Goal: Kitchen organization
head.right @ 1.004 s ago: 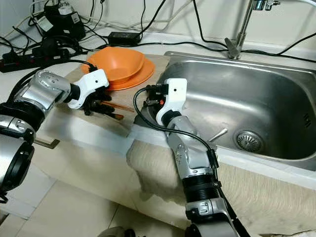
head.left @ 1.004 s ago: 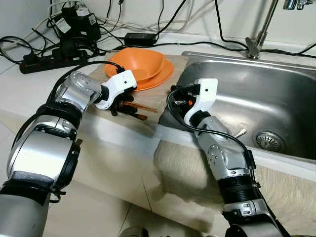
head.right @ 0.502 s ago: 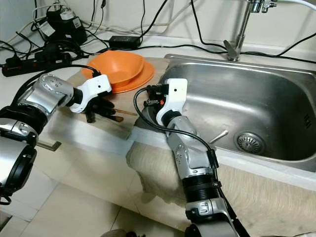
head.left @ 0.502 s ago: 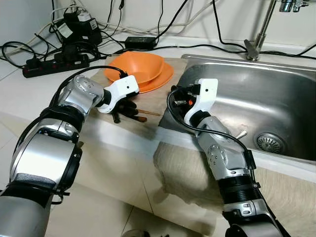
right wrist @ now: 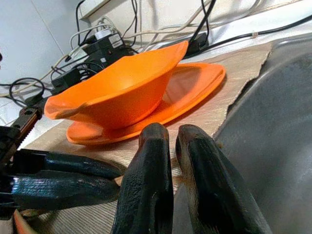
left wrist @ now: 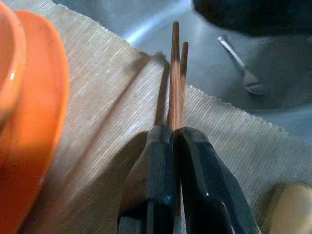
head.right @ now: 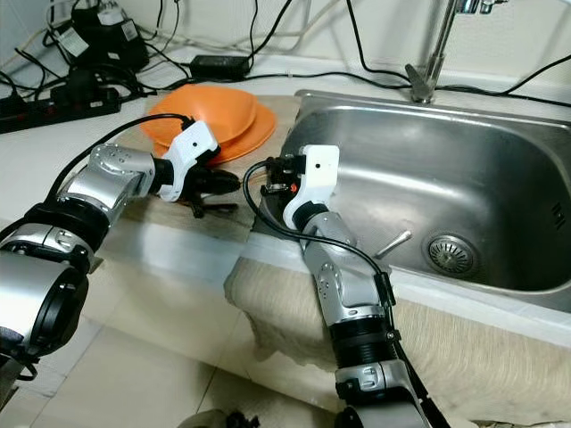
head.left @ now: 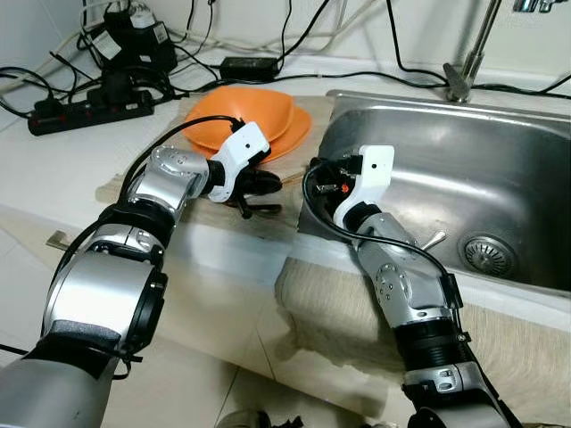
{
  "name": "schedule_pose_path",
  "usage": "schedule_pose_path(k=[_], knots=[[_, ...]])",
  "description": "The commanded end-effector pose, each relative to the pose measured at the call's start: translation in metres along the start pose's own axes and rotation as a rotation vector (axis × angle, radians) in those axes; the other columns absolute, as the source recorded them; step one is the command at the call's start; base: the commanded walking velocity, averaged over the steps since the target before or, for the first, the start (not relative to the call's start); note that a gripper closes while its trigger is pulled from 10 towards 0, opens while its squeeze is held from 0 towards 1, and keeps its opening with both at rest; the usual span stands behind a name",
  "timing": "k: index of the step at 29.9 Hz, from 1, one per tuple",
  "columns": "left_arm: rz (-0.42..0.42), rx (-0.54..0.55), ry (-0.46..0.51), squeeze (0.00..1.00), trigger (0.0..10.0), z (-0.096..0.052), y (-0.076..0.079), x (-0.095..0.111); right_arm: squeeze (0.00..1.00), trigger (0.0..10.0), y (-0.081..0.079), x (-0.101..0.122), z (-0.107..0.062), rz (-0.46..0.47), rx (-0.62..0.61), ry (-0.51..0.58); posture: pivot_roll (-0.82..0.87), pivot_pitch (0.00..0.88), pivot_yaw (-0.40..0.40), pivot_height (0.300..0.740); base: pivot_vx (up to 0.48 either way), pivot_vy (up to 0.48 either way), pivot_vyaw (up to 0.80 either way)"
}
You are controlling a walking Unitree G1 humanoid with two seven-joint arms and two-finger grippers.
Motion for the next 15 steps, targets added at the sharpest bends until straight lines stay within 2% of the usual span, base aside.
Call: schedule_pose_path(k=[1, 5, 9, 13, 15], knots=[[-0.016, -0.022, 0.018, 0.00, 0.0, -0.003, 0.002, 0.002, 0.00, 10.0, -0.003, -0.005, -0.001, 0.020, 0.014, -0.017, 0.05, 0.022, 0.096, 0.740, 0.000, 0.000, 0.00], [0.001, -0.036, 0.056, 0.00, 0.0, -0.005, 0.005, 0.014, 0.00, 10.0, -0.003, -0.004, -0.001, 0.030, 0.020, -0.015, 0.05, 0.023, 0.095, 0.740, 0.000, 0.000, 0.00], [0.045, -0.013, 0.162, 0.00, 0.0, -0.010, 0.005, 0.045, 0.00, 10.0, -0.003, -0.004, -0.001, 0.034, 0.019, -0.013, 0.06, 0.025, 0.093, 0.740, 0.000, 0.000, 0.00], [0.067, 0.027, 0.220, 0.00, 0.0, -0.019, 0.000, 0.065, 0.00, 10.0, -0.001, -0.004, -0.001, 0.035, 0.014, -0.011, 0.06, 0.024, 0.094, 0.740, 0.000, 0.000, 0.00], [0.069, 0.032, 0.223, 0.00, 0.0, -0.021, 0.000, 0.066, 0.00, 10.0, -0.001, -0.003, 0.000, 0.035, 0.013, -0.010, 0.06, 0.024, 0.094, 0.740, 0.000, 0.000, 0.00]])
Point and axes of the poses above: a point about 5 cm out from each wrist's last joint towards the gripper, its own z axis pointing out of the wrist towards the gripper, its own x axis along the axis of the wrist's last joint, y = z × x, the point moved 6 cm from there along z, pointing out of the wrist towards the gripper, and after that the axes turned 12 degrees about -z, right-handed, at the moved point
